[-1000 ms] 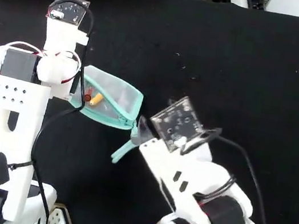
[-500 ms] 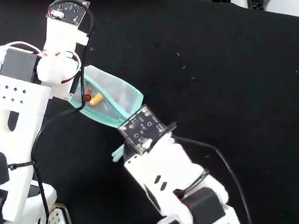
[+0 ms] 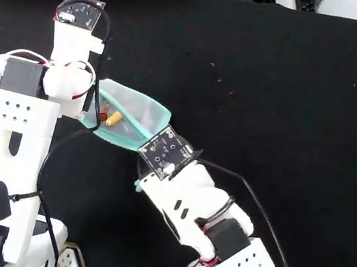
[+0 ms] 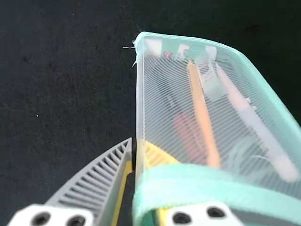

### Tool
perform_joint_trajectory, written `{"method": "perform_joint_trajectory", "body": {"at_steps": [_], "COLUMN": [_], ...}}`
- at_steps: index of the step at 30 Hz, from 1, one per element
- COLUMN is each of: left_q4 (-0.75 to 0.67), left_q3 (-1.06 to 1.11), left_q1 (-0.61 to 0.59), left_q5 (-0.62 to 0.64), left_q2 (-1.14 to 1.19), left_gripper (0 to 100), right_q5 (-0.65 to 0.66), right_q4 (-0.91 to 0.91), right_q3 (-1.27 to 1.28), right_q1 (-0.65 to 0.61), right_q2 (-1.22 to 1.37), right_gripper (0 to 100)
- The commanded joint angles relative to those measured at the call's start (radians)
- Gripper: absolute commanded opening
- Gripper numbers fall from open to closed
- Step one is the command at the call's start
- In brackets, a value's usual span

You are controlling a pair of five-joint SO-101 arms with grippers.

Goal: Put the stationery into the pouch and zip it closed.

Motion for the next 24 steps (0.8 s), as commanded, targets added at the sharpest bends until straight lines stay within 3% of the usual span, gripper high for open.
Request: {"method": "perform_joint_trajectory", "body": {"at_steps": [1, 4, 11, 24], "left_q4": [-0.002, -0.003, -0.003, -0.003], "left_q3": [-0.007, -0.007, -0.007, -0.007], "left_q1": [-0.004, -0.004, -0.004, 0.002], "left_q5": [0.002, 0.002, 0.002, 0.002], "left_q2": [-0.003, -0.003, -0.003, -0.003], "left_gripper": [3, 3, 3, 3], "right_q5": [0.086, 0.173, 0.176, 0.175], "right_q4": [-0.012, 0.025, 0.23, 0.21], "right_q3": [0.008, 0.041, 0.056, 0.099], "right_q1": [-0.014, -0.002, 0.19, 0.181], "right_q2": [-0.064, -0.196, -0.633, -0.607], "right_gripper": [6.4, 1.9, 1.3, 1.5]}}
